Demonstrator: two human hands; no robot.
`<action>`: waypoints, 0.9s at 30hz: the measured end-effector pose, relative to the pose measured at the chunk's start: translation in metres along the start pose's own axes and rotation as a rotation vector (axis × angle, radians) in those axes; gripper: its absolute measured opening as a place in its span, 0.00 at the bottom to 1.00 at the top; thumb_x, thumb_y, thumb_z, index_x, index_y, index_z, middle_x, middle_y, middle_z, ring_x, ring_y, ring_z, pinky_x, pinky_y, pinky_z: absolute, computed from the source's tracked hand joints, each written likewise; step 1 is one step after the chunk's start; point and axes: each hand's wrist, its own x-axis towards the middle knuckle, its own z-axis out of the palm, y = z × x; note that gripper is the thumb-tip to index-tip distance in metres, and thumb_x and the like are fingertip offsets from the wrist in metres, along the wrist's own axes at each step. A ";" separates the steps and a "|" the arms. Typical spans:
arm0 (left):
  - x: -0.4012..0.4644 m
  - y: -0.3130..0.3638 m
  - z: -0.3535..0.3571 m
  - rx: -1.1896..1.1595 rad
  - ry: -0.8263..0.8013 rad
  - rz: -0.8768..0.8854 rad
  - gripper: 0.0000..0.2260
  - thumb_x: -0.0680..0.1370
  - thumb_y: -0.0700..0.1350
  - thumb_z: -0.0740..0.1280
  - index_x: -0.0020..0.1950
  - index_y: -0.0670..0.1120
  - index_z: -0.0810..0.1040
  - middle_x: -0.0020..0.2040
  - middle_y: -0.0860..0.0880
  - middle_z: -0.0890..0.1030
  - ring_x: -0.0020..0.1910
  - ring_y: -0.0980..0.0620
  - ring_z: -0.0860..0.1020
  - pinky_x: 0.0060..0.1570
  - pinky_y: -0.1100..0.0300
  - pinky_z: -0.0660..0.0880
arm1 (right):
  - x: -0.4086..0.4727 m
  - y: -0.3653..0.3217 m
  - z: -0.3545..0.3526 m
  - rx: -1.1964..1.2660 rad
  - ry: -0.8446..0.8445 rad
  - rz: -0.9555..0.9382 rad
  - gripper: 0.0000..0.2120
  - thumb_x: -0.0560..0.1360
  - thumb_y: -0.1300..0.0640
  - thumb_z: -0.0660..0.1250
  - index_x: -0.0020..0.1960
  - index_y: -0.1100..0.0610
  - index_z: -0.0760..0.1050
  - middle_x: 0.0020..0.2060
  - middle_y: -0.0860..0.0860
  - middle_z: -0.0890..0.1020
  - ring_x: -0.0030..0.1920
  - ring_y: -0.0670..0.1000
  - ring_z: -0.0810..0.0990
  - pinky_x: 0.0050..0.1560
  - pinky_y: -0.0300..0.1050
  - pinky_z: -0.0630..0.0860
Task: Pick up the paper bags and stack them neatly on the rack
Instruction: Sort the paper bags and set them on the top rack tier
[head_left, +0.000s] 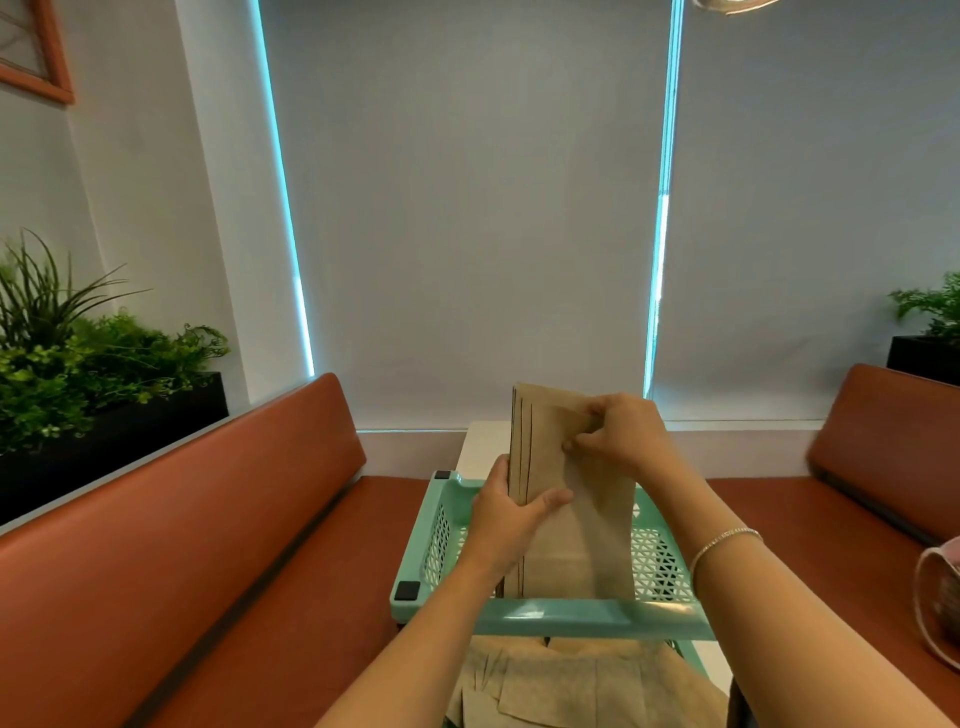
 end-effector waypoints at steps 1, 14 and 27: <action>0.002 -0.002 0.000 0.014 0.010 -0.012 0.41 0.64 0.65 0.72 0.71 0.48 0.64 0.66 0.50 0.73 0.66 0.50 0.71 0.64 0.52 0.72 | -0.001 0.000 0.000 0.022 0.040 0.007 0.19 0.67 0.50 0.75 0.52 0.59 0.78 0.50 0.56 0.79 0.48 0.53 0.74 0.48 0.44 0.72; 0.022 0.022 0.009 -1.032 0.373 -0.327 0.07 0.72 0.43 0.72 0.49 0.45 0.80 0.52 0.43 0.82 0.53 0.43 0.79 0.57 0.42 0.75 | -0.040 0.035 0.012 1.207 -0.370 0.502 0.23 0.66 0.64 0.73 0.59 0.65 0.72 0.50 0.58 0.81 0.47 0.56 0.79 0.50 0.54 0.77; 0.027 0.014 -0.035 -0.163 0.170 -0.253 0.14 0.69 0.29 0.72 0.49 0.42 0.75 0.46 0.46 0.80 0.44 0.48 0.80 0.44 0.57 0.80 | -0.031 0.071 0.014 1.132 -0.032 0.543 0.22 0.64 0.79 0.65 0.55 0.65 0.73 0.43 0.59 0.79 0.42 0.60 0.78 0.41 0.55 0.77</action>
